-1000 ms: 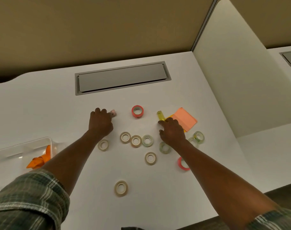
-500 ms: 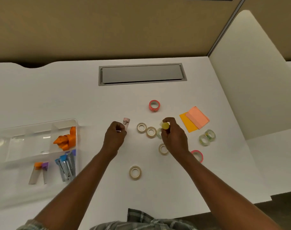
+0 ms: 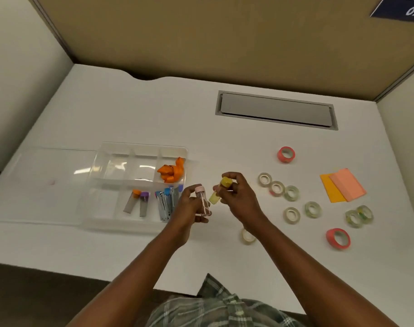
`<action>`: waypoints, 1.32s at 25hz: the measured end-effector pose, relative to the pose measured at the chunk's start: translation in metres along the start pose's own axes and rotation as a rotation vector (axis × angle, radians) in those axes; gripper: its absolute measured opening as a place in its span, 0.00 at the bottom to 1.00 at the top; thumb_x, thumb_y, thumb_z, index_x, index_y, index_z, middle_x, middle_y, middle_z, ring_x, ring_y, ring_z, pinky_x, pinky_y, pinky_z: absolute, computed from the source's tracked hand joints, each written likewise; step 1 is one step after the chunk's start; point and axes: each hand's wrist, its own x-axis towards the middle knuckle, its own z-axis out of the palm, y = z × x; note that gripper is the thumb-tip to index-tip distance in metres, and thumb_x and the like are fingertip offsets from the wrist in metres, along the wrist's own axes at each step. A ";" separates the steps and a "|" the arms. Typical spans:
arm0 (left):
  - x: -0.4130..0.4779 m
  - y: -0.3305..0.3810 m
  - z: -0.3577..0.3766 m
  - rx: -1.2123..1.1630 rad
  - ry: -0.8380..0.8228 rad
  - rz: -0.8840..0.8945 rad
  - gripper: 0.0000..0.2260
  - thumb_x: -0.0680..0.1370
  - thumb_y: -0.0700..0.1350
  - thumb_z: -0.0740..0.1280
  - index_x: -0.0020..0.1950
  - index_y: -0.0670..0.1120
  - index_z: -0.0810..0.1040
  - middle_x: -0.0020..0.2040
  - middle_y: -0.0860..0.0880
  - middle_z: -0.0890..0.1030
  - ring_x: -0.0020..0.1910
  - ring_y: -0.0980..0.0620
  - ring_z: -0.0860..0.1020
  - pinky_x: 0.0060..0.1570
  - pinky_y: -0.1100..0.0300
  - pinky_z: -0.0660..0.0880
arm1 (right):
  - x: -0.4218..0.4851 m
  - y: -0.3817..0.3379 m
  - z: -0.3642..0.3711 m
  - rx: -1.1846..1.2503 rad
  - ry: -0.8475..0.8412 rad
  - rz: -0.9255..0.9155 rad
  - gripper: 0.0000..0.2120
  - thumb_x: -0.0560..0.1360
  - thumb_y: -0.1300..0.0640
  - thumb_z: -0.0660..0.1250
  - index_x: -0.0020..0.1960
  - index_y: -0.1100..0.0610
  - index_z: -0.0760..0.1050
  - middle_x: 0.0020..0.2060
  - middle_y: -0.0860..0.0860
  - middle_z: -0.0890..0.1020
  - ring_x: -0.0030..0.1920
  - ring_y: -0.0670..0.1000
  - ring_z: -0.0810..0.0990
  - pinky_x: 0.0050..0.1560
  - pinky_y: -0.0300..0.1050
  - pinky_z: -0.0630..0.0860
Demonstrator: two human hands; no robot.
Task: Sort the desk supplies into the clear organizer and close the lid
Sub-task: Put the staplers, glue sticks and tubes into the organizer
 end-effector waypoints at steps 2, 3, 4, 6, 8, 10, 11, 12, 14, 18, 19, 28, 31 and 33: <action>-0.006 -0.003 -0.027 -0.042 0.030 -0.003 0.12 0.82 0.43 0.61 0.60 0.59 0.73 0.51 0.42 0.82 0.46 0.42 0.83 0.38 0.55 0.81 | -0.001 -0.010 0.030 0.011 -0.078 0.012 0.13 0.75 0.49 0.71 0.57 0.42 0.71 0.47 0.47 0.85 0.47 0.50 0.85 0.49 0.51 0.83; -0.009 -0.004 -0.039 -0.058 0.041 0.004 0.10 0.83 0.44 0.60 0.61 0.58 0.73 0.51 0.43 0.82 0.46 0.42 0.83 0.37 0.55 0.81 | -0.001 -0.015 0.044 0.007 -0.115 0.022 0.12 0.75 0.48 0.70 0.57 0.42 0.71 0.47 0.48 0.85 0.46 0.51 0.85 0.45 0.48 0.84; -0.012 -0.004 -0.052 -0.069 0.056 0.015 0.10 0.83 0.46 0.59 0.62 0.56 0.74 0.50 0.44 0.82 0.46 0.43 0.83 0.37 0.56 0.80 | -0.003 -0.020 0.058 -0.011 -0.152 0.032 0.12 0.76 0.47 0.69 0.57 0.42 0.71 0.48 0.48 0.84 0.45 0.51 0.85 0.40 0.44 0.83; -0.015 -0.004 -0.073 -0.076 0.088 0.046 0.09 0.82 0.46 0.60 0.60 0.56 0.75 0.50 0.47 0.83 0.46 0.45 0.83 0.36 0.57 0.80 | -0.004 -0.026 0.084 -0.063 -0.211 0.046 0.14 0.76 0.45 0.68 0.60 0.42 0.71 0.50 0.49 0.82 0.45 0.51 0.84 0.38 0.41 0.82; -0.016 -0.002 -0.095 -0.055 0.128 0.078 0.09 0.81 0.47 0.63 0.60 0.56 0.75 0.51 0.48 0.83 0.47 0.47 0.84 0.36 0.57 0.79 | -0.004 -0.031 0.110 -0.108 -0.254 0.042 0.15 0.76 0.45 0.67 0.62 0.42 0.71 0.51 0.49 0.82 0.48 0.51 0.83 0.43 0.48 0.84; -0.014 0.000 -0.111 0.027 0.171 0.111 0.12 0.80 0.48 0.65 0.63 0.54 0.73 0.54 0.48 0.82 0.47 0.48 0.83 0.36 0.58 0.79 | -0.004 -0.035 0.129 -0.140 -0.280 0.047 0.17 0.76 0.45 0.66 0.63 0.42 0.70 0.52 0.48 0.81 0.49 0.51 0.83 0.48 0.52 0.84; -0.013 0.001 -0.121 0.093 0.206 0.128 0.13 0.80 0.48 0.66 0.64 0.54 0.72 0.55 0.49 0.82 0.48 0.50 0.83 0.36 0.59 0.79 | -0.004 -0.038 0.139 -0.156 -0.293 0.047 0.18 0.76 0.46 0.67 0.65 0.43 0.69 0.53 0.49 0.81 0.49 0.50 0.83 0.46 0.51 0.84; -0.011 0.002 -0.130 0.159 0.241 0.147 0.14 0.80 0.47 0.66 0.65 0.54 0.72 0.56 0.50 0.81 0.48 0.51 0.82 0.36 0.61 0.78 | -0.003 -0.040 0.150 -0.174 -0.305 0.043 0.19 0.77 0.47 0.67 0.66 0.44 0.69 0.53 0.49 0.80 0.48 0.49 0.83 0.44 0.47 0.84; -0.006 0.003 -0.145 0.264 0.283 0.191 0.16 0.79 0.45 0.66 0.66 0.54 0.71 0.57 0.52 0.80 0.50 0.52 0.81 0.36 0.63 0.76 | -0.001 -0.045 0.167 -0.221 -0.337 0.022 0.21 0.78 0.51 0.67 0.70 0.46 0.67 0.54 0.52 0.80 0.47 0.51 0.83 0.41 0.46 0.83; 0.006 0.004 -0.164 0.516 0.333 0.189 0.22 0.79 0.43 0.67 0.72 0.51 0.67 0.64 0.46 0.77 0.58 0.47 0.79 0.50 0.56 0.79 | 0.005 -0.050 0.192 -0.421 -0.382 -0.033 0.27 0.80 0.57 0.65 0.77 0.51 0.61 0.66 0.57 0.77 0.61 0.57 0.79 0.60 0.54 0.79; 0.009 0.004 -0.166 0.561 0.344 0.176 0.23 0.79 0.42 0.67 0.73 0.50 0.66 0.65 0.44 0.77 0.59 0.46 0.78 0.54 0.53 0.79 | 0.005 -0.052 0.196 -0.481 -0.384 -0.048 0.28 0.80 0.57 0.65 0.78 0.52 0.60 0.68 0.57 0.76 0.64 0.57 0.77 0.63 0.53 0.77; 0.006 0.003 -0.164 0.739 0.373 0.287 0.23 0.77 0.44 0.70 0.71 0.46 0.70 0.64 0.41 0.75 0.61 0.42 0.77 0.58 0.52 0.74 | -0.001 -0.048 0.196 -0.618 -0.288 -0.139 0.26 0.78 0.54 0.68 0.74 0.53 0.66 0.70 0.53 0.75 0.67 0.55 0.75 0.64 0.49 0.73; 0.003 -0.001 -0.151 0.789 0.393 0.342 0.19 0.77 0.46 0.70 0.67 0.45 0.74 0.62 0.43 0.77 0.59 0.44 0.78 0.55 0.58 0.73 | -0.004 -0.035 0.171 -0.791 -0.146 -0.247 0.20 0.77 0.49 0.68 0.68 0.52 0.72 0.64 0.52 0.77 0.61 0.54 0.77 0.54 0.45 0.75; 0.000 -0.006 -0.140 0.791 0.383 0.392 0.17 0.76 0.45 0.71 0.64 0.45 0.76 0.61 0.44 0.79 0.58 0.45 0.78 0.54 0.58 0.72 | -0.006 -0.019 0.150 -0.991 -0.165 -0.296 0.22 0.77 0.47 0.67 0.68 0.53 0.71 0.68 0.53 0.72 0.63 0.55 0.74 0.56 0.49 0.75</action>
